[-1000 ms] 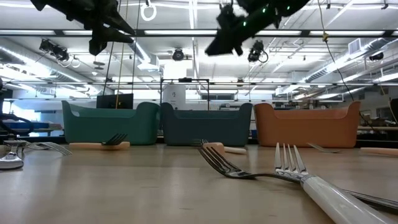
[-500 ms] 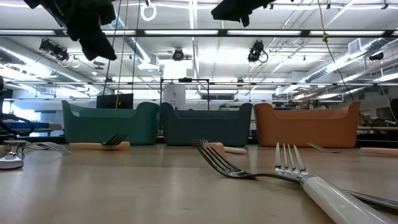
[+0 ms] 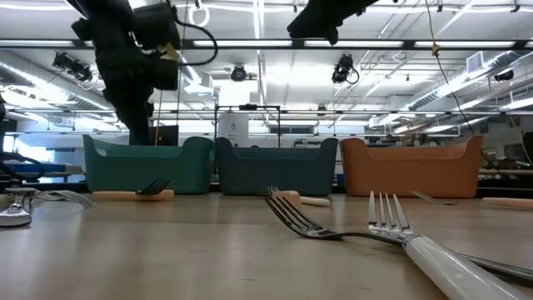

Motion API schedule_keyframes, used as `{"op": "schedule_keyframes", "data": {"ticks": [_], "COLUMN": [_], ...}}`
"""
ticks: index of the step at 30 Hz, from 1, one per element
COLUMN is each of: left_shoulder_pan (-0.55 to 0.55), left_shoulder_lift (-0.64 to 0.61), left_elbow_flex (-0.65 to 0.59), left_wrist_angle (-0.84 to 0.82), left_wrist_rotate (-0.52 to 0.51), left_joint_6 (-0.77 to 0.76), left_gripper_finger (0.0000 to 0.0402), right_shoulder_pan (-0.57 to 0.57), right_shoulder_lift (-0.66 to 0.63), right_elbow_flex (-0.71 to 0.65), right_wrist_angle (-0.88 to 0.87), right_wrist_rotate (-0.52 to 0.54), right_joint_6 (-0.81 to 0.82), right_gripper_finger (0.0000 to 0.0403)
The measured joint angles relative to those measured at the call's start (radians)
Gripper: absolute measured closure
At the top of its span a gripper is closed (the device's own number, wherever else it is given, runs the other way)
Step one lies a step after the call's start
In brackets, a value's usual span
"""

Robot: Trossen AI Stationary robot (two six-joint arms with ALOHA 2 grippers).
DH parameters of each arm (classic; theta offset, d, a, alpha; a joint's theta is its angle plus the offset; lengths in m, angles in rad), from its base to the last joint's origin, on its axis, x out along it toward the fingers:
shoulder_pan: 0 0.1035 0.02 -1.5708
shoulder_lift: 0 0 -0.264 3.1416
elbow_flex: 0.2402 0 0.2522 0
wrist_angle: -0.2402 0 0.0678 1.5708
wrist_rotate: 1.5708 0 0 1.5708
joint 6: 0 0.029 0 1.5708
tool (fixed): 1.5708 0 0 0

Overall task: Sort silverware by color (type)
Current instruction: Put the top black fork in the green bin

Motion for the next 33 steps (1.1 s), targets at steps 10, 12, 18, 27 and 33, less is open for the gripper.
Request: {"op": "schedule_keyframes", "data": {"ticks": [10, 12, 18, 27, 33], "left_shoulder_pan": [-0.022, -0.022, -0.022, -0.021, -0.021], "left_shoulder_lift": [0.133, 0.160, 0.235, 0.257, 0.257], "left_elbow_flex": [0.000, 0.000, 0.000, 0.000, 0.000], "left_wrist_angle": [-0.006, 0.007, 0.001, 0.001, 0.000], "left_wrist_rotate": [-0.019, -0.050, -0.055, -0.055, -0.083], "left_joint_6": [-0.002, -0.001, 0.001, 0.001, 0.010], "left_gripper_finger": [0.0291, 0.0291, 0.0291, 0.0291, 0.0291], "right_shoulder_pan": [0.000, 0.000, 0.000, 0.000, 0.000], "right_shoulder_lift": [0.001, 0.001, 0.001, 0.001, 0.001], "right_elbow_flex": [0.000, 0.000, 0.000, 0.000, 0.000], "right_wrist_angle": [-0.067, -0.067, -0.068, -0.078, -0.124], "right_wrist_rotate": [0.000, 0.000, -0.001, -0.018, -0.018], "right_joint_6": [-0.001, -0.001, -0.002, -0.003, -0.003], "right_gripper_finger": [0.0281, 0.0281, 0.0281, 0.0281, 0.0282]}}
